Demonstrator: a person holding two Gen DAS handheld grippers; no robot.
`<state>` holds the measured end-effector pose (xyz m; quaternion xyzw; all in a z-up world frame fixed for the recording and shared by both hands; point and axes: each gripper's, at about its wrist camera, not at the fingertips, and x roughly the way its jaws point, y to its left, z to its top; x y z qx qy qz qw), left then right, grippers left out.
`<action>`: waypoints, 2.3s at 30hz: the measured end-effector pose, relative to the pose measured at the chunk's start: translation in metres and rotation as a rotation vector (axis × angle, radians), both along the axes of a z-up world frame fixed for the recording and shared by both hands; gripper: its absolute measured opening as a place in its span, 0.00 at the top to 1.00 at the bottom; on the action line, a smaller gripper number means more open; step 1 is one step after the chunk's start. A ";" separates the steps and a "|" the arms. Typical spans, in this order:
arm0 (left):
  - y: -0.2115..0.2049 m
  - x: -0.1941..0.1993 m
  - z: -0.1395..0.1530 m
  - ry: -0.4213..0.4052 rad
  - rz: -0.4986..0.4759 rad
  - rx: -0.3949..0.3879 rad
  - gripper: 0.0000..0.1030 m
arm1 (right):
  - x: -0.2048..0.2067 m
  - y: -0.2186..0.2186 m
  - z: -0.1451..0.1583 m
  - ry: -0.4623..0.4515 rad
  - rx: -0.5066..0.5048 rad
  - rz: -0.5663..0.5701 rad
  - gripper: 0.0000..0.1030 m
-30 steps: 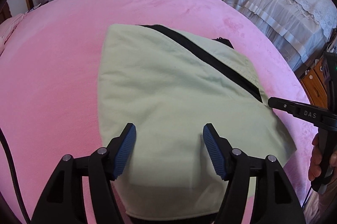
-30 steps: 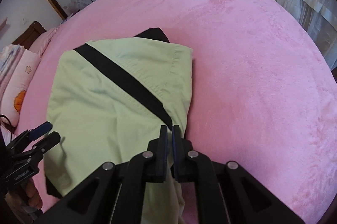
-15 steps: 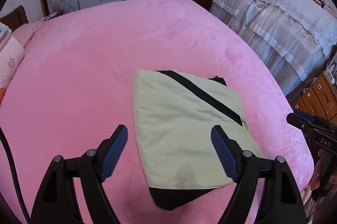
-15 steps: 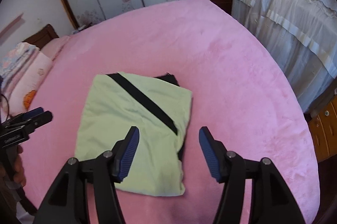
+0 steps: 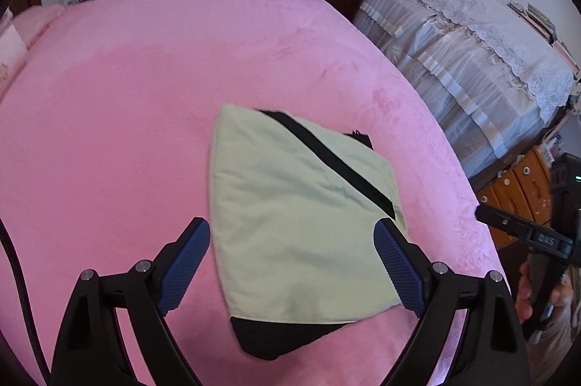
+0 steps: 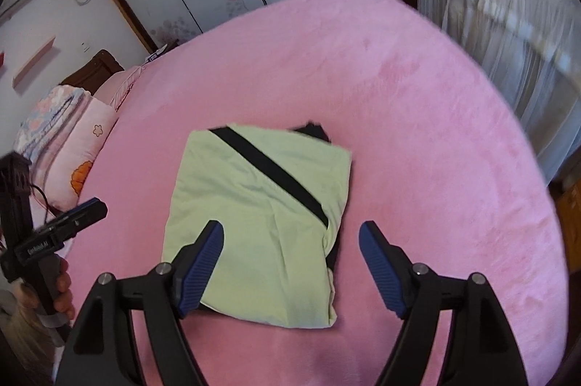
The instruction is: Fold large clothes
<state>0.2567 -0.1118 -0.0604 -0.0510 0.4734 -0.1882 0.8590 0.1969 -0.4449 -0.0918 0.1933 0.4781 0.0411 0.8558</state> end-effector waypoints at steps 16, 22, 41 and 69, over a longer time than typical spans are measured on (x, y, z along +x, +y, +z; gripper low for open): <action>0.011 0.051 -0.168 0.326 -0.014 -0.141 0.12 | 0.066 -0.006 -0.145 0.229 0.220 0.047 0.25; 0.003 0.061 -0.185 0.349 -0.018 -0.186 0.12 | 0.089 0.003 -0.167 0.201 0.368 0.119 0.35; -0.031 0.024 -0.114 0.124 -0.107 0.059 0.63 | 0.065 0.096 -0.108 0.078 0.130 0.133 0.91; 0.344 0.278 -0.047 0.009 -0.064 0.264 0.59 | 0.321 0.433 -0.077 -0.131 0.273 0.275 0.91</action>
